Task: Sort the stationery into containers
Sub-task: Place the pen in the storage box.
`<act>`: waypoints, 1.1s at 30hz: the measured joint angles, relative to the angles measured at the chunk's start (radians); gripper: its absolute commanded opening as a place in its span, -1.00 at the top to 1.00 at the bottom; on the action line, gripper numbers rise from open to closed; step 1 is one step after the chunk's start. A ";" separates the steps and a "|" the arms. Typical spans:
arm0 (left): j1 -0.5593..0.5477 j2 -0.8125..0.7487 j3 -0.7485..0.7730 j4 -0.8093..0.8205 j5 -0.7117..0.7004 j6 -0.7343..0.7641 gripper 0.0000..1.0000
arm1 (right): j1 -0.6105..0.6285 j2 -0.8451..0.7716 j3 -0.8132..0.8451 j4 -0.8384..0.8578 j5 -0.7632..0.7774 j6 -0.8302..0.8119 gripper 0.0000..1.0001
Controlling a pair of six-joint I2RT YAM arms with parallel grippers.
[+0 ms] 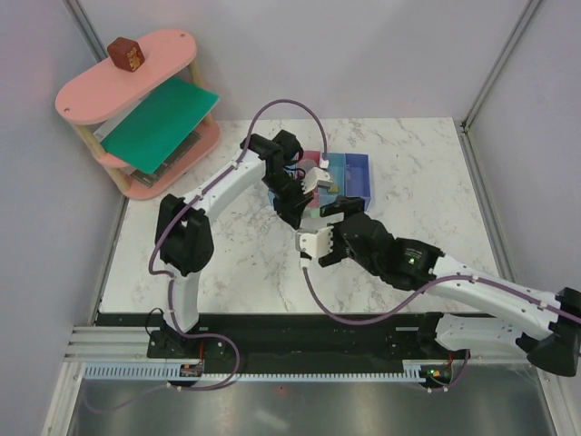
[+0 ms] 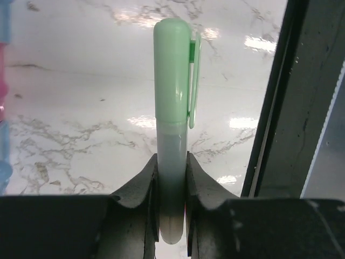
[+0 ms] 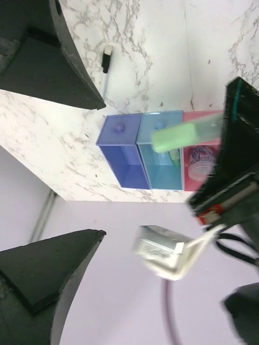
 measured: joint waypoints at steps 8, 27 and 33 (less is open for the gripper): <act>0.155 0.019 0.028 0.202 -0.130 -0.296 0.96 | -0.024 -0.185 -0.039 -0.109 0.013 0.281 -0.96; 0.212 0.360 0.316 0.320 -0.355 -0.646 0.70 | -0.404 0.114 -0.030 -0.169 -0.212 0.719 -0.96; 0.214 0.365 0.339 0.322 -0.332 -0.652 0.32 | -0.524 0.296 -0.005 -0.169 -0.418 0.846 -0.96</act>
